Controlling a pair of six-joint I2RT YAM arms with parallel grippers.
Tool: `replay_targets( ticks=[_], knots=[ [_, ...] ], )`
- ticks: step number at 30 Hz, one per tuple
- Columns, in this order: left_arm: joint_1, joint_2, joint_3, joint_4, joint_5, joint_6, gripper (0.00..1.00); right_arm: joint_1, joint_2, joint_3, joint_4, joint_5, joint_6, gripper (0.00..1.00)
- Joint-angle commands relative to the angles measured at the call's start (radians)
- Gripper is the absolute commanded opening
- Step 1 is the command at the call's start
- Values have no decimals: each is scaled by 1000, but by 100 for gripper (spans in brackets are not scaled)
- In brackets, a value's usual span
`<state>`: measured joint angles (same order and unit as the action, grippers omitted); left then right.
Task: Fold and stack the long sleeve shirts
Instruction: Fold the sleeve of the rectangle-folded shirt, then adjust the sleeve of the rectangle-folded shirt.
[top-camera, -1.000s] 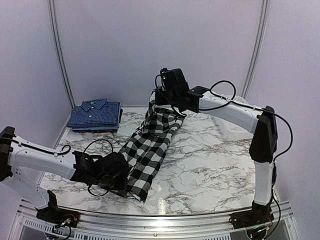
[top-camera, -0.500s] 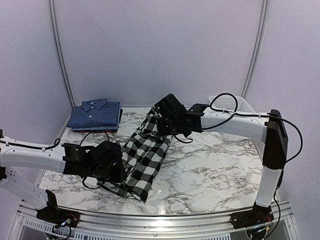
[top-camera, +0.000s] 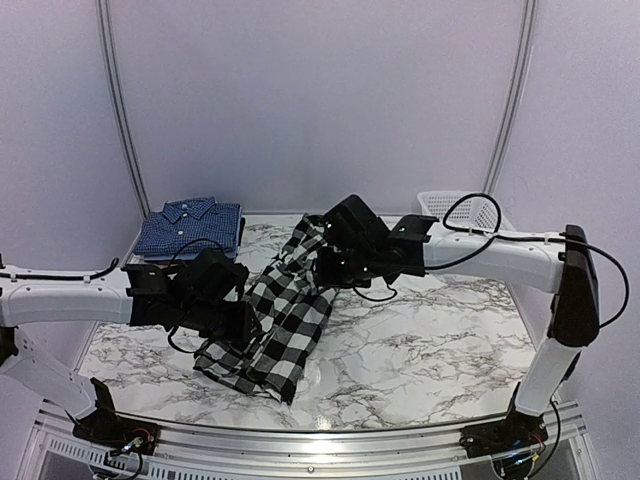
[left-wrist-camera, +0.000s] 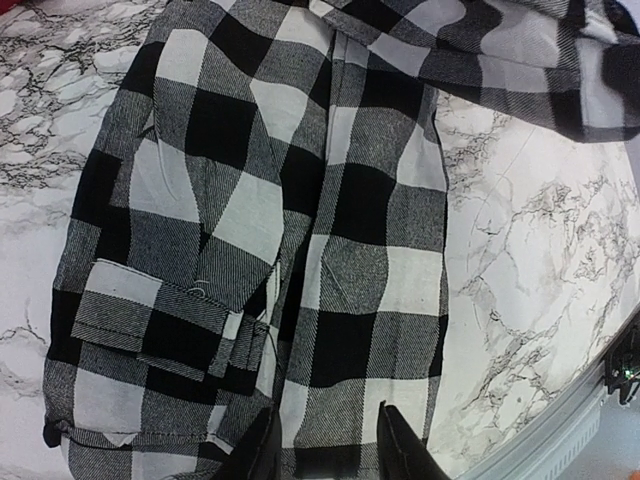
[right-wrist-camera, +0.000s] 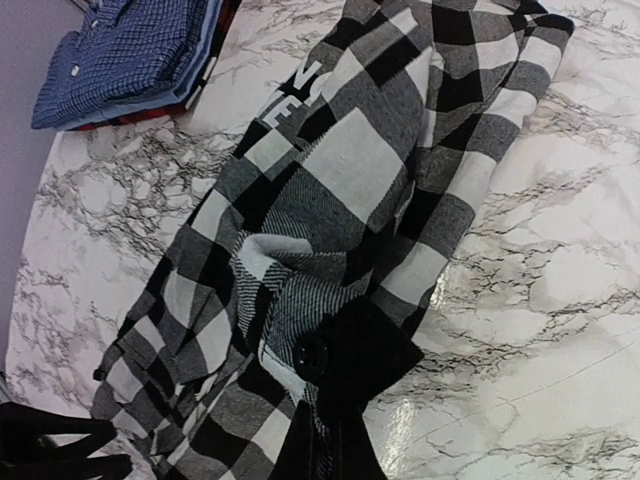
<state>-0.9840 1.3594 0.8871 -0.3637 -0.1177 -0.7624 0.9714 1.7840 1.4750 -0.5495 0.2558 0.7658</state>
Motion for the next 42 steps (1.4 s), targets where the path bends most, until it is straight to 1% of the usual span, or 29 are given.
replay_targets(
  ticks=[1, 4, 6, 8, 9, 10, 12, 15, 16, 18, 20, 23, 24, 26, 28, 30, 35, 37, 42],
  knots=[
    [23, 10, 21, 4, 47, 37, 34, 3, -68, 65, 80, -72, 127, 0],
    [28, 6, 13, 14, 63, 37, 34, 3, -70, 29, 159, -97, 233, 0],
    [30, 3, 6, 19, 70, 37, 34, 15, -74, -38, 223, -131, 316, 0],
    [30, 2, -1, 24, 74, 38, 34, 37, -75, -120, 309, -158, 361, 0],
    [31, 3, -5, 27, 77, 37, 34, 46, -71, -150, 329, -167, 367, 0],
    [31, 5, -8, 30, 82, 36, 34, 52, -66, -168, 337, -175, 366, 2],
    [31, 17, -10, 41, 100, 34, 34, 59, -64, -199, 342, -204, 344, 13],
    [31, 40, -5, 64, 129, 24, 33, 61, -102, -251, 317, -203, 262, 36],
    [31, 46, -6, 75, 147, 18, 33, 59, -119, -266, 300, -200, 225, 42],
    [31, 61, -8, 97, 169, 4, 33, 58, -156, -271, 227, -144, 138, 52],
    [31, 78, -7, 112, 190, -7, 33, 49, -188, -273, 143, -78, 66, 59],
    [31, 106, -8, 136, 213, -32, 33, -5, -220, -309, 118, -63, -51, 60],
    [31, 115, -8, 147, 224, -40, 33, -25, -226, -330, 148, -101, -117, 59],
    [31, 134, -7, 164, 244, -55, 33, -56, -216, -345, 192, -178, -184, 58],
    [30, 158, -3, 177, 262, -63, 33, -57, -186, -339, 207, -225, -244, 55],
    [29, 169, 0, 193, 286, -68, 34, -55, -161, -357, 212, -243, -255, 55],
    [26, 209, 16, 234, 331, -86, 39, -55, -129, -450, 342, -388, -248, 54],
    [25, 245, 19, 272, 352, -91, 42, -55, -110, -463, 371, -413, -238, 54],
    [26, 324, 25, 339, 368, -109, 43, -59, -90, -498, 443, -445, -201, 53]
  ],
)
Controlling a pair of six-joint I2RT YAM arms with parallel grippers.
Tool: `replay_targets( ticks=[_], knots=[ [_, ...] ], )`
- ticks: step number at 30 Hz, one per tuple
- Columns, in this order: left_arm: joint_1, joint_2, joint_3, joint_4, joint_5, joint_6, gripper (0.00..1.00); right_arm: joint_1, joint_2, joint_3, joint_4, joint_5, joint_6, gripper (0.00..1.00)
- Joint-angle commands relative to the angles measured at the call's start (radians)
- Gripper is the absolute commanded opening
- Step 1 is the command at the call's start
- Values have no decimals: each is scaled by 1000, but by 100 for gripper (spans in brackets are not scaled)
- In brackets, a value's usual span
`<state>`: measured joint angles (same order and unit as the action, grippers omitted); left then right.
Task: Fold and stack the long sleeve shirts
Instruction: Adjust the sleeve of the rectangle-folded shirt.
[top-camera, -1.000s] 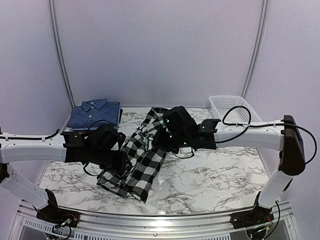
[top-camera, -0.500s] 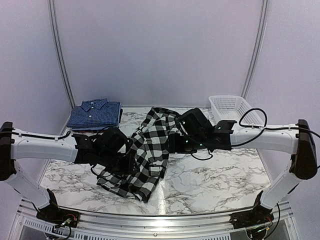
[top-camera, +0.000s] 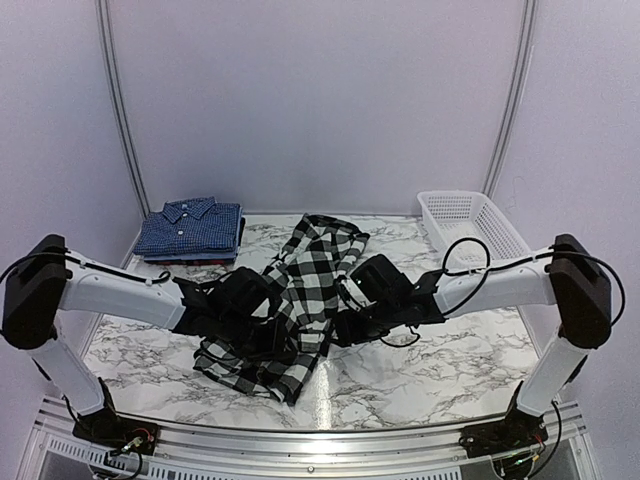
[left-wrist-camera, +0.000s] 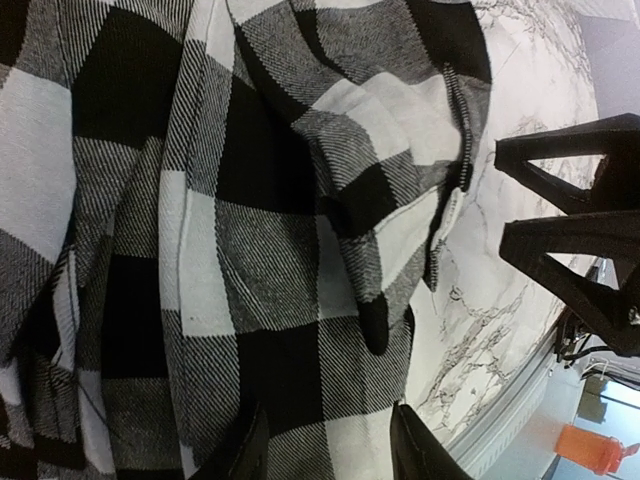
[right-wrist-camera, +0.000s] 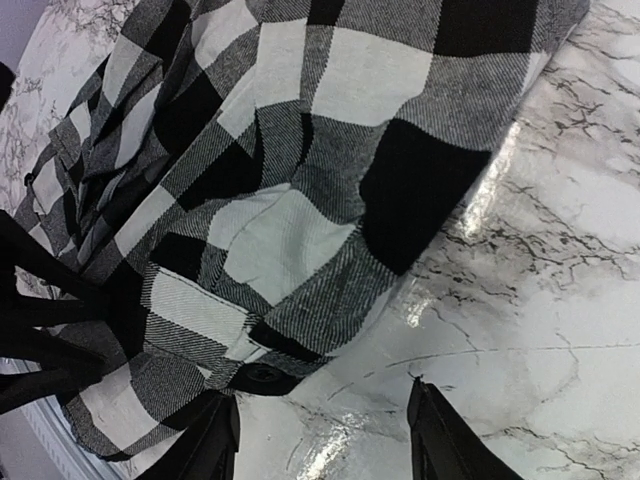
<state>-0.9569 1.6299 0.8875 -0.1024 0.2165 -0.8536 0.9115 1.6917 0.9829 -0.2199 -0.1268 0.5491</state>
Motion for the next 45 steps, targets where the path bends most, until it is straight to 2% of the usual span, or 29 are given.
replay_targets(
  ticks=[1, 4, 9, 14, 17, 21, 22, 27, 37, 45],
  knots=[
    [-1, 62, 24, 91, 35, -23, 44, 0, 8, -7, 123, -63, 23, 53],
    [0, 69, 20, 169, 35, -34, 45, -3, 26, -14, 146, -65, 40, 50],
    [0, 101, 48, 193, 38, -39, 45, -10, 51, -13, 177, -73, 54, 45],
    [0, 137, 57, 205, 35, -49, 37, -14, 65, 2, 173, -83, 58, 40],
    [0, 154, 70, 207, 32, -60, 26, -14, 51, 15, 150, -74, 56, 40],
    [5, 137, 76, 203, 45, -97, 3, -19, 32, 47, 77, -6, 33, 40],
    [9, 122, 77, 199, 57, -114, 0, -25, 28, 55, 63, 6, 26, 40],
    [42, 47, 85, 128, 153, -143, 0, -80, 11, 95, 28, 35, -15, 41],
    [155, -19, -10, 46, 415, -161, 0, -260, 51, 218, 47, 10, -87, 41],
    [182, -38, -85, 20, 511, -182, 0, -279, 112, 290, 33, -32, -136, 41]
  ],
)
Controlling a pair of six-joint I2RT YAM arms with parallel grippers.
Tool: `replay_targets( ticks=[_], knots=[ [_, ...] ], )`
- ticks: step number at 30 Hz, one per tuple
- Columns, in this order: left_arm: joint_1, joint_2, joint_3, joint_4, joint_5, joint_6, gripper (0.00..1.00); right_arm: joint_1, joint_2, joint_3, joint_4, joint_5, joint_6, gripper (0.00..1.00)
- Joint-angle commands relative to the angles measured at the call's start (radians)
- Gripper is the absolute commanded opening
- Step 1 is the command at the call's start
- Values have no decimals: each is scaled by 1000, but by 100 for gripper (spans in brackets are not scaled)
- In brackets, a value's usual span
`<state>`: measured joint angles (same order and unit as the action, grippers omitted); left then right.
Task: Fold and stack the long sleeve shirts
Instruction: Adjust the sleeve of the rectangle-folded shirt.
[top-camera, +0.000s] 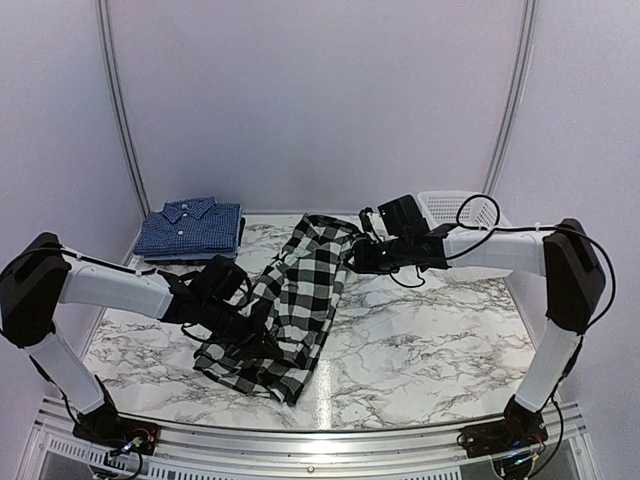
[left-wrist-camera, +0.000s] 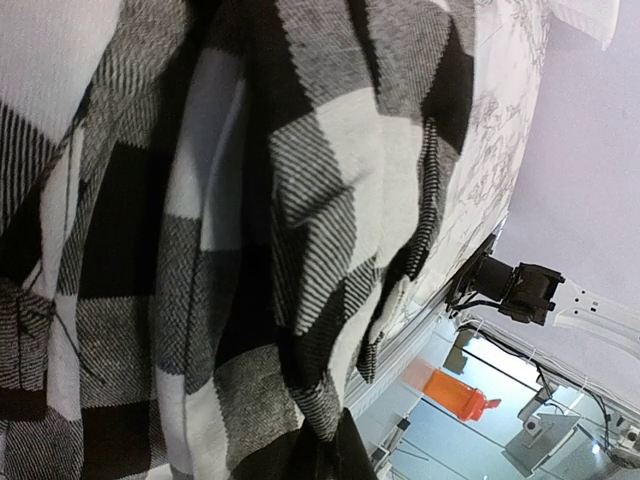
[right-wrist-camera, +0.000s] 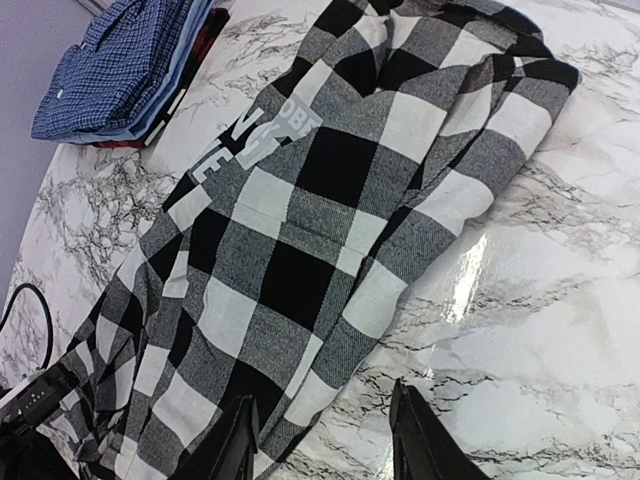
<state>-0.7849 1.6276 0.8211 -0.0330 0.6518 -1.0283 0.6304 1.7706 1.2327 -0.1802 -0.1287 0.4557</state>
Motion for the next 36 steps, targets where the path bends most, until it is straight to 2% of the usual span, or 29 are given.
replay_targets(
  ticks=[1, 7, 16, 20, 23, 27, 31, 36],
  knots=[
    [13, -40, -23, -58, 78, -8, 0, 2, 37, 42, -1, -36, -48, 42],
    [32, -80, -54, -65, 112, -34, 0, 2, 77, 91, 17, -41, -81, 42],
    [53, -86, -91, -79, 143, -16, 0, -13, 243, 235, 109, -75, -75, 41],
    [56, -61, -95, -79, 125, 15, 0, -47, 321, 248, 201, -140, -33, 40],
    [59, -46, -110, -79, 111, 36, 0, -80, 358, 196, 306, -206, 18, 39],
    [60, -44, -129, -74, 80, 50, 12, -117, 408, 126, 422, -260, 66, 39],
    [62, -61, -122, -111, 4, 93, 20, -128, 458, 143, 422, -274, 72, 39],
    [61, -165, -48, -259, -137, 211, 26, -127, 445, 142, 404, -278, 72, 38]
  ],
)
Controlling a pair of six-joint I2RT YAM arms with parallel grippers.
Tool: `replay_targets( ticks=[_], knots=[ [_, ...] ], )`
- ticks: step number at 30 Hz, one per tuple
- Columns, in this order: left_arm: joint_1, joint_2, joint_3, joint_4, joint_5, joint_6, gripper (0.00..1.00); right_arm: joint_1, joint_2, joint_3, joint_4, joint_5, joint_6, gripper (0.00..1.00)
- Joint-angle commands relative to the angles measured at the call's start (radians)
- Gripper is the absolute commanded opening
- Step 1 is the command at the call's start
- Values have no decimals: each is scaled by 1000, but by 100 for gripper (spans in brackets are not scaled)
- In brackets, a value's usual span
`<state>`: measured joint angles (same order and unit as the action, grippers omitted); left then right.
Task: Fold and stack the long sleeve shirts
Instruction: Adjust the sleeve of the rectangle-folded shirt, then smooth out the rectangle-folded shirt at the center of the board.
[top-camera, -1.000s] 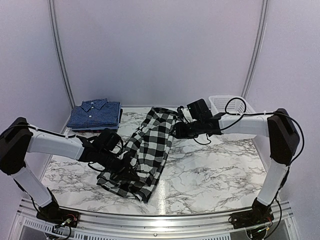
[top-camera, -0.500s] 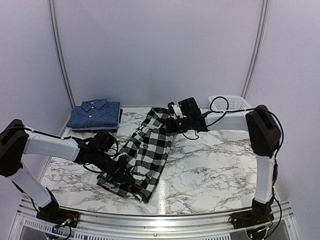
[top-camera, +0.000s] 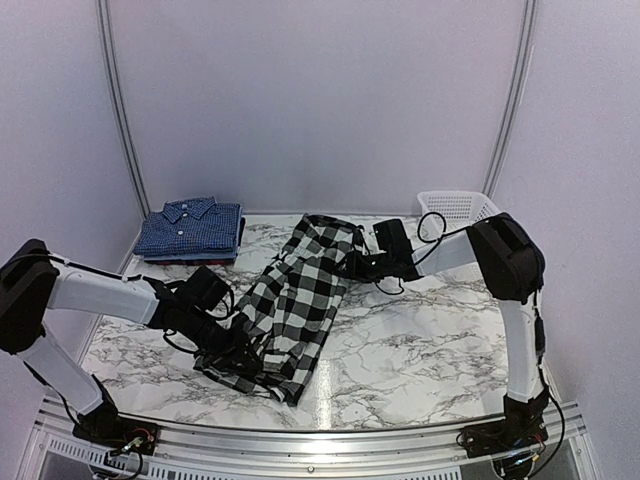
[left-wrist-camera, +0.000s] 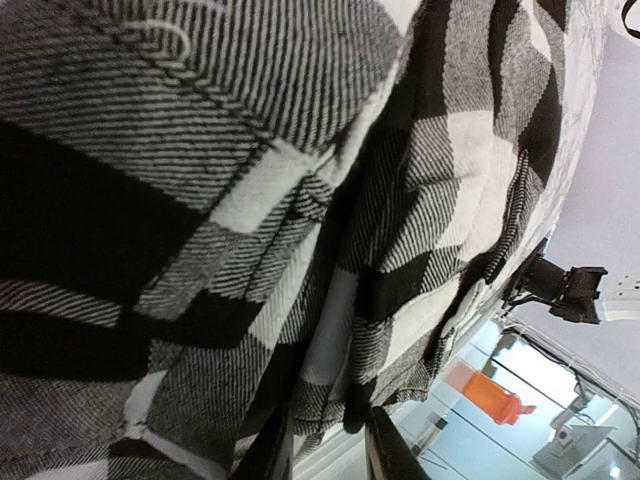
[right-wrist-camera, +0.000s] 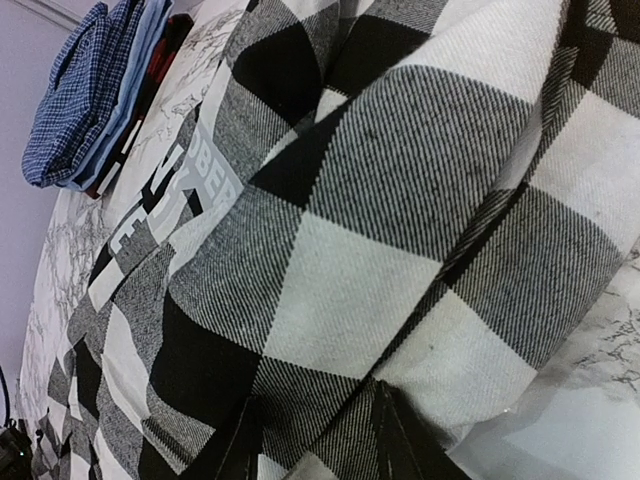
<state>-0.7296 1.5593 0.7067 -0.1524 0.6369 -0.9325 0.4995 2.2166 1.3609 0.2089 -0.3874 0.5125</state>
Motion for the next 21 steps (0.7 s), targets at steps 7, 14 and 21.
replay_targets(
  ticks=[7, 14, 21],
  knots=[
    [-32, -178, 188, -223, -232, 278, 20, 4, -110, 69, -151, 61, -25, 38],
    [-99, -11, 331, -189, -280, 362, 11, 4, -125, 88, -87, -11, 8, 35],
    [-121, 149, 362, -75, -242, 402, 5, 4, 19, 201, 15, -146, 79, 27]
  ],
)
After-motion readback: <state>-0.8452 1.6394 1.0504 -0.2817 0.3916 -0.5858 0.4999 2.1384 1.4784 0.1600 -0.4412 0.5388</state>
